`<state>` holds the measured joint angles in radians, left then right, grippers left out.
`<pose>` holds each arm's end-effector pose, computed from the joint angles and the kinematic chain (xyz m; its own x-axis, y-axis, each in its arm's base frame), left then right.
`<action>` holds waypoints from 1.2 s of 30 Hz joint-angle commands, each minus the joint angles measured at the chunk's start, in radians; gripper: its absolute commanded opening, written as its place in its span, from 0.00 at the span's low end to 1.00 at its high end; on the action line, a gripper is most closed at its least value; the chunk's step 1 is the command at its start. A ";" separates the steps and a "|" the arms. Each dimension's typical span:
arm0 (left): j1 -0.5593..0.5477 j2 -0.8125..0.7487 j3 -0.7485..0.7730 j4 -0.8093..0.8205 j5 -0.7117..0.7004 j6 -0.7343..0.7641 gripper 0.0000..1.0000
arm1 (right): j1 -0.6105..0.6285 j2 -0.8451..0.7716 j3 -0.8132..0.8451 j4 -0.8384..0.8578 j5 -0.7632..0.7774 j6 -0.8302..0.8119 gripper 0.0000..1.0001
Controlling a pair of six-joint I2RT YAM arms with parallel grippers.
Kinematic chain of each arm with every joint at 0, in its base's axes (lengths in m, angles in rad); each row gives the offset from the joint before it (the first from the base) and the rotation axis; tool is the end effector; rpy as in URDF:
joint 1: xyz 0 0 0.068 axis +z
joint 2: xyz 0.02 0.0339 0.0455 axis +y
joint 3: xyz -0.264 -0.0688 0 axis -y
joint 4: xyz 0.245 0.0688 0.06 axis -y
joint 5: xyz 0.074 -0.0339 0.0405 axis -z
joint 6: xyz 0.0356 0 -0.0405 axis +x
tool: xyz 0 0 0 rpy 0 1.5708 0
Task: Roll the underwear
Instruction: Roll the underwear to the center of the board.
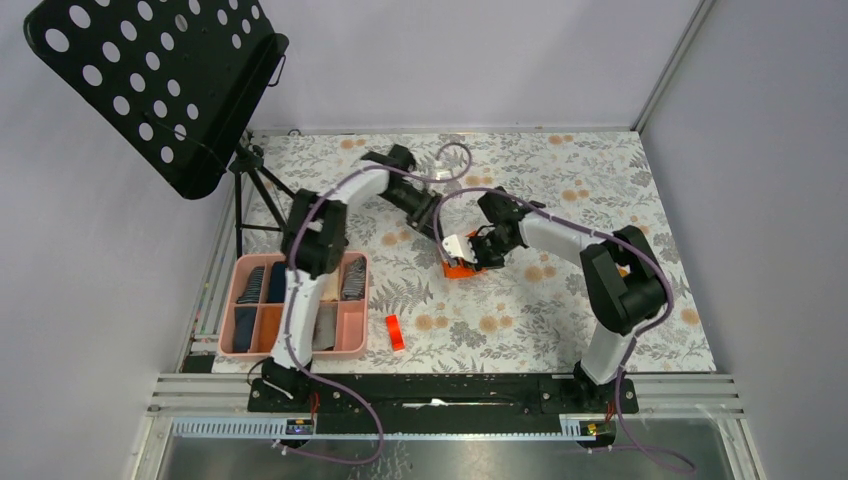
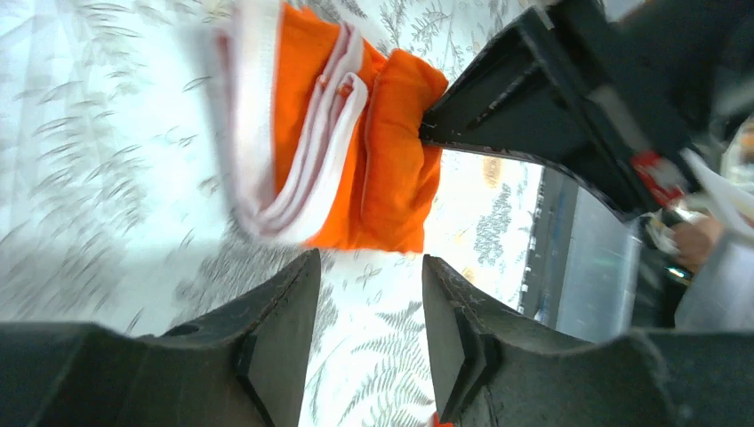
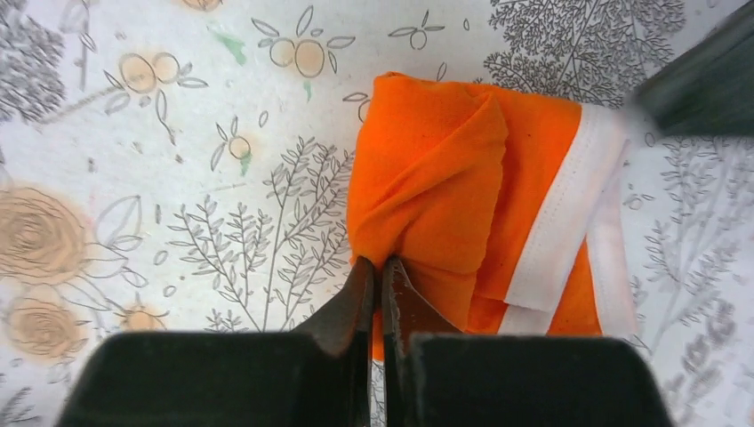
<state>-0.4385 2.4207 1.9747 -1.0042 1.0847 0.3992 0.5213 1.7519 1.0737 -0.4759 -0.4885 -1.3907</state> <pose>0.4177 -0.2307 0.1462 -0.7136 0.5352 -0.4520 0.6208 0.1843 -0.7620 0.2853 0.1831 0.1698 0.4527 -0.7419 -0.4947 -0.8884 -0.3278 -0.3213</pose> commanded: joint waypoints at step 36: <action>-0.367 -0.651 -1.035 1.069 -0.587 0.677 0.55 | -0.112 0.380 0.337 -0.462 -0.292 0.425 0.00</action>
<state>-0.7841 1.7359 0.9089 0.0700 0.4957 0.9821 0.4038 2.0964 1.4471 -0.9253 -0.8268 -0.9955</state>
